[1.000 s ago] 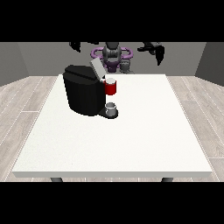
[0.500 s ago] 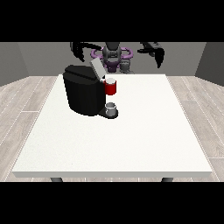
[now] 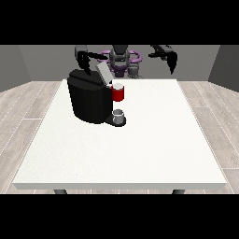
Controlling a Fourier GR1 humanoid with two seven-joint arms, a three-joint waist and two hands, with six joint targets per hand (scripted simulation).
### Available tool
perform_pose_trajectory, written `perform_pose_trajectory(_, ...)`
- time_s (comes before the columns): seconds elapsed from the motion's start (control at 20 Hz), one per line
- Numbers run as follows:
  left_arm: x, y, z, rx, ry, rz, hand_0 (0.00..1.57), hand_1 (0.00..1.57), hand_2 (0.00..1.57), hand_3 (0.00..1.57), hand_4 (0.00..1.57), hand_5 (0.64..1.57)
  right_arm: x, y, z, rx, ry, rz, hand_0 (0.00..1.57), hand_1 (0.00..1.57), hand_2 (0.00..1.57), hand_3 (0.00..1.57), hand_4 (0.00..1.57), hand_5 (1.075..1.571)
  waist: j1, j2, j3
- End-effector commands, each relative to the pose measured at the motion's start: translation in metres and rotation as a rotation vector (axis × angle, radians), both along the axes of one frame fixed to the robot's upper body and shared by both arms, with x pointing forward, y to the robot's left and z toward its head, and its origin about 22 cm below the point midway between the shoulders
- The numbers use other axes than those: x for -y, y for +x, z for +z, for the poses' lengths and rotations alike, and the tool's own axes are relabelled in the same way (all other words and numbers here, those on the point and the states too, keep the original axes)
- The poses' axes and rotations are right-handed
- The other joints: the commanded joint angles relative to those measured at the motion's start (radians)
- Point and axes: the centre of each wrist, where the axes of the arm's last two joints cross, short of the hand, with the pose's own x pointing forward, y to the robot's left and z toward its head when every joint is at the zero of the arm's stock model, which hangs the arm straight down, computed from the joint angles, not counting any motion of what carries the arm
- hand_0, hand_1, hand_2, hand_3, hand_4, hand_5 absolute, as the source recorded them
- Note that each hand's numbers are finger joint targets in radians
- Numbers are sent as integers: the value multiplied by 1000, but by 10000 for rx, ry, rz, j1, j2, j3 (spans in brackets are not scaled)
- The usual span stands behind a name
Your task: Insert the coffee pod into the coffee machine and close the lid
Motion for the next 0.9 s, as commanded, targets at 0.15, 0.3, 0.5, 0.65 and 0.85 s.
perform_pose_trajectory(0.15, 12, 1, 11, 334, -190, 254, 0, 0, 0, 0, 0, 1571, -23, 18, 11, 266, -496, 425, 0, 0, 0, 0, 0, 1571, -41, 344, 1)
perform_pose_trajectory(0.3, -8, 10, 27, 681, -161, 145, 0, 0, 0, 0, 124, 1571, -10, 37, 44, 456, -443, 186, 0, 0, 0, 0, 0, 1571, 75, 693, 1)
perform_pose_trajectory(0.5, 9, 1, 18, 884, 137, -82, 0, 0, 0, 0, 0, 1571, -20, 33, 17, 828, -723, 295, 0, 0, 0, 0, 0, 1571, 254, 1073, 2)
perform_pose_trajectory(0.65, -20, 1, 14, 690, 348, 400, 0, 0, 0, 0, 0, 1571, -26, 35, 24, 477, -508, 588, 0, 0, 0, 0, 0, 1571, -9, 874, 0)
perform_pose_trajectory(0.85, 9, -6, 12, 617, 267, -12, 0, 0, 0, 0, 0, 1571, -17, 41, 22, 537, -674, 499, 0, 0, 0, 0, 0, 1571, 238, 844, 1)
